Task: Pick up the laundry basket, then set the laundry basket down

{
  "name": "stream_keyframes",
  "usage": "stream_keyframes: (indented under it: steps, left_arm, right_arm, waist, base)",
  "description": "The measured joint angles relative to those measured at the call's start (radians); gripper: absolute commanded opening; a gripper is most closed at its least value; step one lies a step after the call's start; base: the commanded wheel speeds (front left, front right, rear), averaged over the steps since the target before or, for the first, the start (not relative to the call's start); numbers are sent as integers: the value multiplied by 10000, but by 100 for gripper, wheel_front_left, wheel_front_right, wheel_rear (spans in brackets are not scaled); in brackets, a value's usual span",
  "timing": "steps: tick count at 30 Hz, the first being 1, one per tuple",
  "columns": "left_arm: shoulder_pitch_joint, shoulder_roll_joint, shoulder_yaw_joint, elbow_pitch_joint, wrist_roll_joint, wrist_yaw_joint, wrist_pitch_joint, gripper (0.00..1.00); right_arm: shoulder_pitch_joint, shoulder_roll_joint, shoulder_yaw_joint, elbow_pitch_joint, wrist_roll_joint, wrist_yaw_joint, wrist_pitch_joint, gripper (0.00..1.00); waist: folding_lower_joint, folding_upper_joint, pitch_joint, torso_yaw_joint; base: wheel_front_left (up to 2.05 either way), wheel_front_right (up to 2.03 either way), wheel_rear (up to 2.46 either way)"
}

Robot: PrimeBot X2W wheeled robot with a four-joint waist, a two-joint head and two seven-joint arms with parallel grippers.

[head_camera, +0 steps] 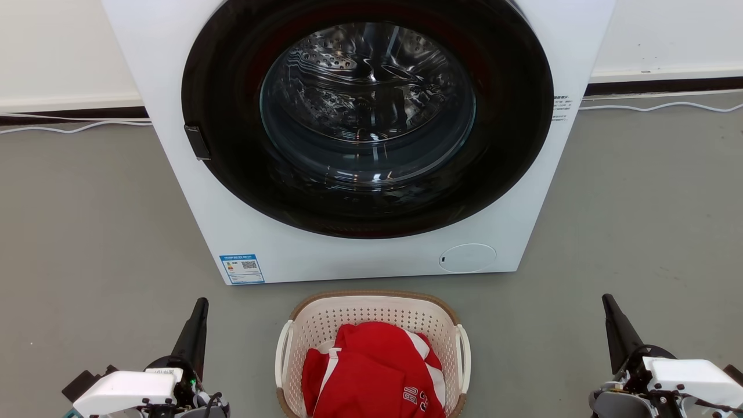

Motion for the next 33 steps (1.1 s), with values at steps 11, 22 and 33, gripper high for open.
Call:
stream_keyframes:
  steps: [11, 22, 33]
  left_arm:
    - [0, 0, 0, 0, 0, 0, 0, 0]
    - [0, 0, 0, 0, 0, 0, 0, 0]
    - [0, 0, 0, 0, 0, 0, 0, 0]
  right_arm:
    - [0, 0, 0, 0, 0, 0, 0, 0]
    - [0, 0, 0, 0, 0, 0, 0, 0]
    - [0, 0, 0, 0, 0, 0, 0, 0]
  waist:
    - [0, 0, 0, 0]
    - [0, 0, 0, 0]
    - [0, 0, 0, 0]
  base:
    - [0, 0, 0]
    - [0, 0, 0]
    - [0, 0, 0]
